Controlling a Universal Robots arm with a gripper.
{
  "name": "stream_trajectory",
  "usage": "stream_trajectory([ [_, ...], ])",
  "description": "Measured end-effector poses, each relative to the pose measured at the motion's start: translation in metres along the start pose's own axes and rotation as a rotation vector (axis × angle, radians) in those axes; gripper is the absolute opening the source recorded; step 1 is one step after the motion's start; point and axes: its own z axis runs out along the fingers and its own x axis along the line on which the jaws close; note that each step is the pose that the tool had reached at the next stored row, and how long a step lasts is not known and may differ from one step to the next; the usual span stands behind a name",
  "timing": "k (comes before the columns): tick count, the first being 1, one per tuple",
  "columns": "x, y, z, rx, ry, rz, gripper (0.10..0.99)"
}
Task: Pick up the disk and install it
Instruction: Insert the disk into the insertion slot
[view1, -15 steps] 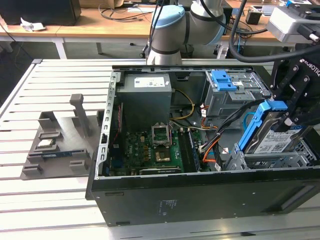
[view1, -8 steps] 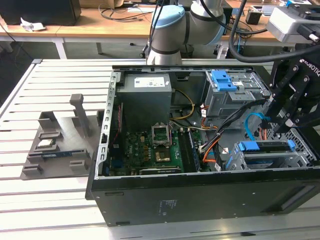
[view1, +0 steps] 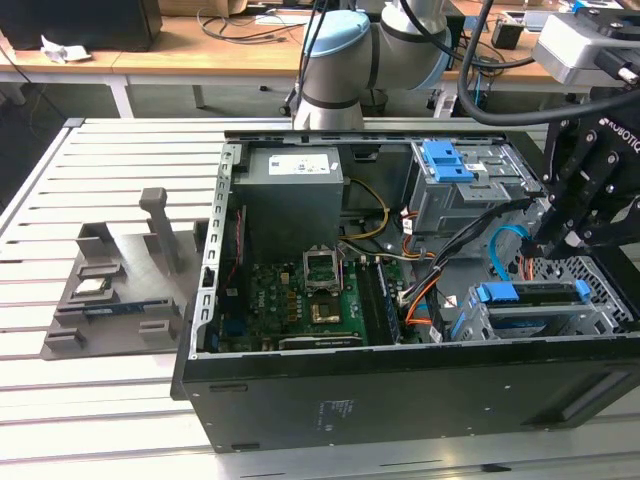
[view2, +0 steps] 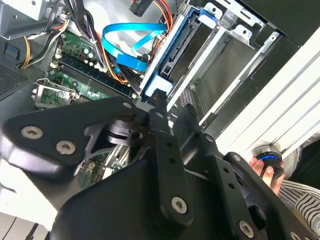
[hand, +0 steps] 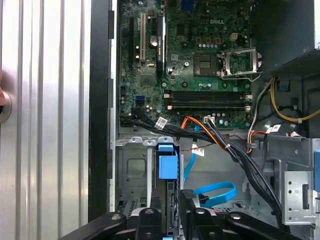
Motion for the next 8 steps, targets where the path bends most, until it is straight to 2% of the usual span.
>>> stream_trajectory([
  [1,0.0,0.0,0.0,0.0,0.0,0.0,0.239],
  [3,0.0,0.0,0.0,0.0,0.0,0.0,0.239],
  [4,0.0,0.0,0.0001,0.0,0.0,0.0,0.106],
  [8,0.0,0.0,0.0001,0.0,0.0,0.0,0.106],
])
